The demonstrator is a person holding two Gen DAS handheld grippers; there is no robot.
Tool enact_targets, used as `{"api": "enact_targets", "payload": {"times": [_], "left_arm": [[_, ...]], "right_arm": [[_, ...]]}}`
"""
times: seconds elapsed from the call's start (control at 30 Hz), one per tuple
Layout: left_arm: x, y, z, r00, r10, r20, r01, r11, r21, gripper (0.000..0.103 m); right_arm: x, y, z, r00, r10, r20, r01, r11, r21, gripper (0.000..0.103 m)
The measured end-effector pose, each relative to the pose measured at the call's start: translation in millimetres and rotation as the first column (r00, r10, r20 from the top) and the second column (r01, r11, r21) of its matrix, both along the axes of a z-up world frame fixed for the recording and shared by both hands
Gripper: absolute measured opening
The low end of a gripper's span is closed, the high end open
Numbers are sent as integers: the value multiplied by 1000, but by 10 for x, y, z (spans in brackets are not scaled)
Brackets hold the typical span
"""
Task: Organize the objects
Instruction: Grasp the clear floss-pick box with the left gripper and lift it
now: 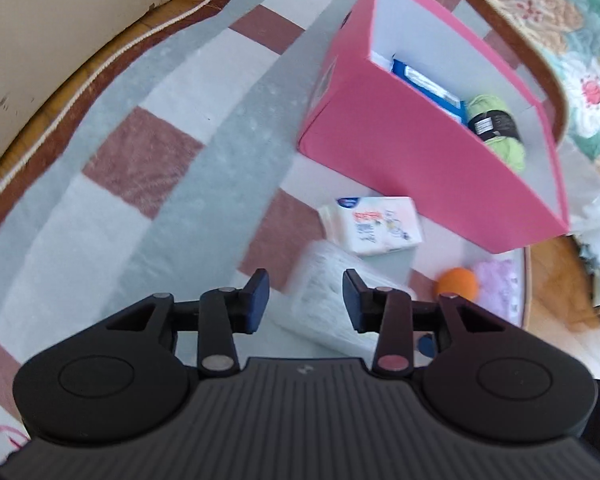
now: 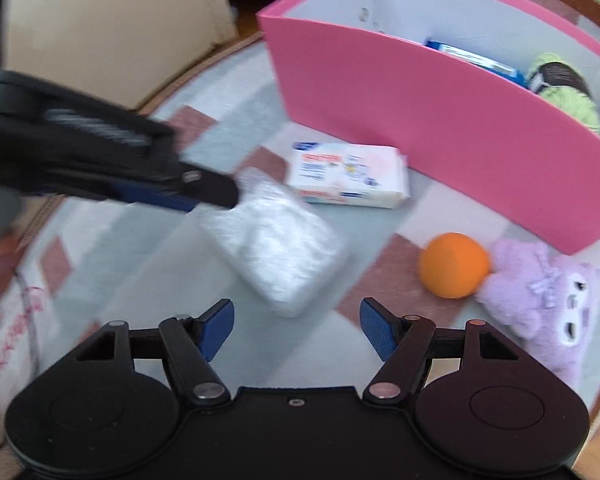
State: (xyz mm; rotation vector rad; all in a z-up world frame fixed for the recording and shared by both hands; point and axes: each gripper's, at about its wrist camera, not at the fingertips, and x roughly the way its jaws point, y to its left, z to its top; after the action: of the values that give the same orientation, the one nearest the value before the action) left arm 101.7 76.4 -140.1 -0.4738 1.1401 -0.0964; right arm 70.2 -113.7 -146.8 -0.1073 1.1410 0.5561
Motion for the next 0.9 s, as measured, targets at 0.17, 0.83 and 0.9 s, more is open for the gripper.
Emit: {"api": "enact_targets", "payload": {"times": [0.17,0.83,0.9], "left_arm": [[-43,-123,-87,997,-61,-55,59,997,-40,38],[-149,-270,-178,995,-40,-93,27,991,-133,46],[-167,-291,-82,995,-43,-86,32,992,-125,45]], "right_arm": [[18,65,-20,999,25,-20,-24,998,62,63],[59,-53,-152,1000,3,8,-3,998,70,91],[62,-77,-109,1000,-12,-14,13,996,89,90]]}}
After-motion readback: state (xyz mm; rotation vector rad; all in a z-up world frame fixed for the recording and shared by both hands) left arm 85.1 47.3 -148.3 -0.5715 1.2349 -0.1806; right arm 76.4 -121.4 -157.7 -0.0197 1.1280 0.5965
